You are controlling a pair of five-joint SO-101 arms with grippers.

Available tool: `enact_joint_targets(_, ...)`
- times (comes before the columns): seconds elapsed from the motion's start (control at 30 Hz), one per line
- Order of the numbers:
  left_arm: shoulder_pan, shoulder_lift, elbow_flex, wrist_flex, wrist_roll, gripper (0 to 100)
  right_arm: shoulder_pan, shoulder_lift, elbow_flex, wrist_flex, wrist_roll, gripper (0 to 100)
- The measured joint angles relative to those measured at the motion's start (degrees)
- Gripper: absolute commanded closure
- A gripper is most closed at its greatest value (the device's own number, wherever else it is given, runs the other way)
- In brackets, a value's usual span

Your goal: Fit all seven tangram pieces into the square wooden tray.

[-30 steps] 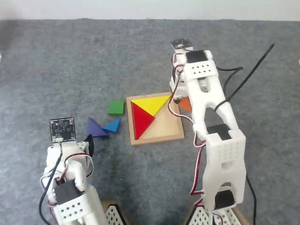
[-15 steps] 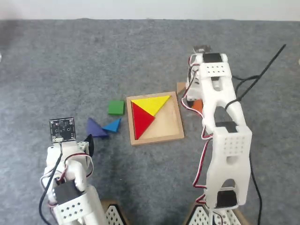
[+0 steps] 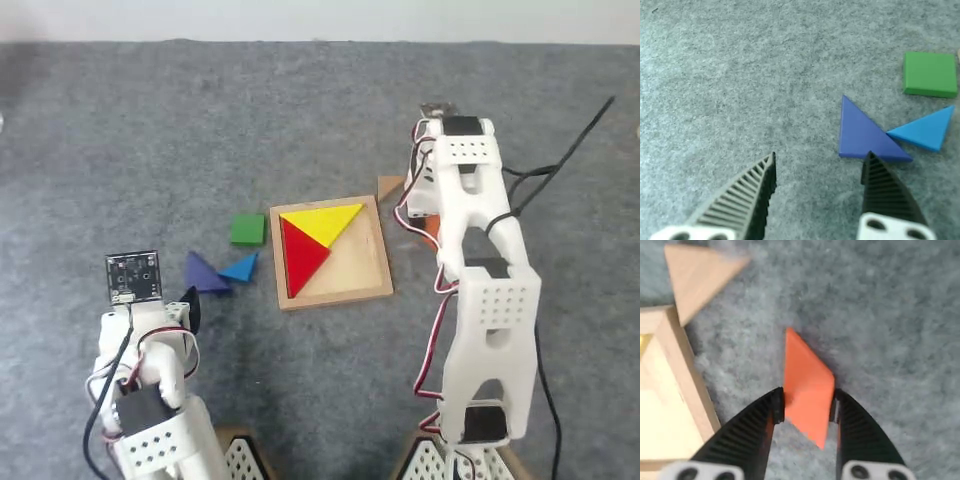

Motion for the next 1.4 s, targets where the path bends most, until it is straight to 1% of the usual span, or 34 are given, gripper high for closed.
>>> enact_joint_targets(0.27, 0.0, 0.0, 0.0, 0.0, 0.0, 73, 4.9, -2.0, 0.0, 0.0, 0.0, 88.1)
enact_joint_targets(0.37, 0.0, 0.0, 0.0, 0.0, 0.0, 73, 5.0, -2.0, 0.2, -0.5, 0.0, 88.1)
enact_joint_targets(0.53, 0.0, 0.0, 0.0, 0.0, 0.0, 73, 4.7, -2.0, 5.2, -5.9, 0.0, 88.2)
enact_joint_targets(0.67, 0.0, 0.0, 0.0, 0.0, 0.0, 73, 5.4, -2.5, 7.6, -7.6, 0.0, 88.2)
enact_joint_targets(0.87, 0.0, 0.0, 0.0, 0.0, 0.0, 73, 5.8, -2.6, 9.7, -9.2, 2.8, 88.2)
enact_joint_targets(1.03, 0.0, 0.0, 0.0, 0.0, 0.0, 73, 9.4, -2.6, 10.2, -10.7, 3.1, 88.2)
enact_joint_targets(1.17, 0.0, 0.0, 0.0, 0.0, 0.0, 73, 12.5, -2.6, 10.2, -11.0, 3.1, 90.2)
enact_joint_targets(1.3, 0.0, 0.0, 0.0, 0.0, 0.0, 73, 12.1, -4.4, 10.6, -9.7, 3.4, 91.9)
enact_joint_targets(1.4, 0.0, 0.0, 0.0, 0.0, 0.0, 73, 9.3, -7.6, 10.6, -8.0, 3.4, 91.4)
